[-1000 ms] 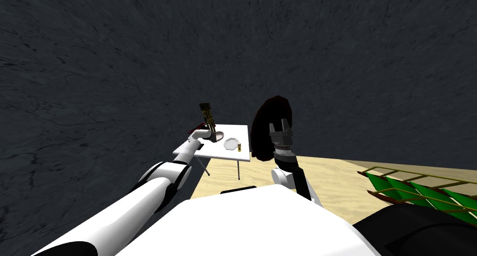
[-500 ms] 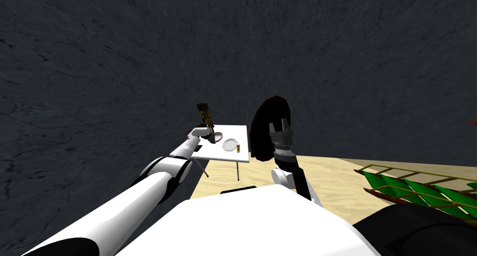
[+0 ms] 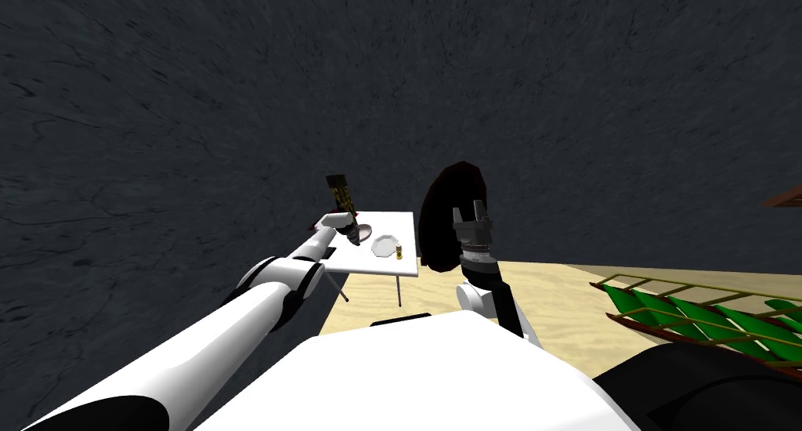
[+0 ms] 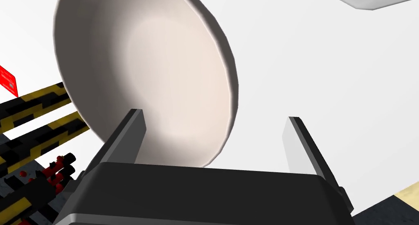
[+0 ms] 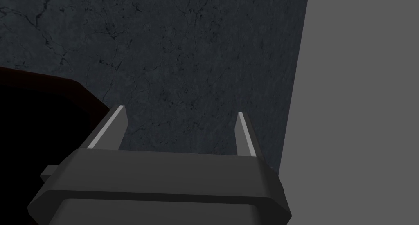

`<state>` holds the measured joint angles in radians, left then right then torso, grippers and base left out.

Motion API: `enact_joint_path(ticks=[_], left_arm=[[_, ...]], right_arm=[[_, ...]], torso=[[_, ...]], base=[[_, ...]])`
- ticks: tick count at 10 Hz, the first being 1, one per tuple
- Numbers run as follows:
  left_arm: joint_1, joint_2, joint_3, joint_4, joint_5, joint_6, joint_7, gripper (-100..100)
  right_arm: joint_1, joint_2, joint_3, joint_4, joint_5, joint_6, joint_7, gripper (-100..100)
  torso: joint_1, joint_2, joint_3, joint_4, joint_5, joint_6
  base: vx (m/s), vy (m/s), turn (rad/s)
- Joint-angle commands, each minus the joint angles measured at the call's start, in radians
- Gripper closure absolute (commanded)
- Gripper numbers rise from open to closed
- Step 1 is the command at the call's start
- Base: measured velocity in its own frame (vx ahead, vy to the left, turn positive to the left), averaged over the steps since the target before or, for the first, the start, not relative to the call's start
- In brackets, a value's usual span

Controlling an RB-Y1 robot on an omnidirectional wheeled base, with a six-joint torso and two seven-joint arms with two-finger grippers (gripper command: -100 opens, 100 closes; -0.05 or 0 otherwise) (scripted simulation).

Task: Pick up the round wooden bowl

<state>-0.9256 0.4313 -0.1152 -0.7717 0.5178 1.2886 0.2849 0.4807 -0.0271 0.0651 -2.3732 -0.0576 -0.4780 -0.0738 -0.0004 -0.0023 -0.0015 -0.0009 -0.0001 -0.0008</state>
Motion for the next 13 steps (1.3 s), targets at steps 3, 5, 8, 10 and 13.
enact_joint_path(ticks=[3,5,8,10,13], left_arm=[[-0.008,-0.002,0.0,0.027,0.001,0.012,-0.003,0],[0.048,0.005,0.054,-0.037,-0.025,0.037,0.015,-100],[0.147,0.018,0.145,-0.143,-0.075,0.088,0.052,-100],[0.193,0.025,0.198,-0.196,-0.1,0.113,0.07,-100],[0.272,0.032,0.269,-0.288,-0.125,0.138,0.088,-100]], right_arm=[[0.0,0.0,0.0,0.0,0.0,0.0,0.0,0],[0.0,0.0,0.0,0.0,0.0,0.0,0.0,0],[0.0,0.0,0.0,0.0,0.0,0.0,0.0,0],[0.0,0.0,0.0,0.0,0.0,0.0,0.0,0],[0.0,0.0,0.0,0.0,0.0,0.0,0.0,0]], torso=[[0.0,0.001,0.001,0.0,0.0,0.0],[0.002,0.003,0.002,0.001,0.0,0.001],[0.005,0.004,0.002,0.001,0.001,0.0],[0.004,0.005,0.003,0.001,0.001,-0.001],[0.005,0.005,0.003,0.001,0.001,0.0]], base=[[0.013,-0.005,-0.012],[-0.021,0.044,-0.299],[-0.028,0.062,-0.352],[-0.032,0.049,-0.268],[-0.033,0.052,-0.276]])
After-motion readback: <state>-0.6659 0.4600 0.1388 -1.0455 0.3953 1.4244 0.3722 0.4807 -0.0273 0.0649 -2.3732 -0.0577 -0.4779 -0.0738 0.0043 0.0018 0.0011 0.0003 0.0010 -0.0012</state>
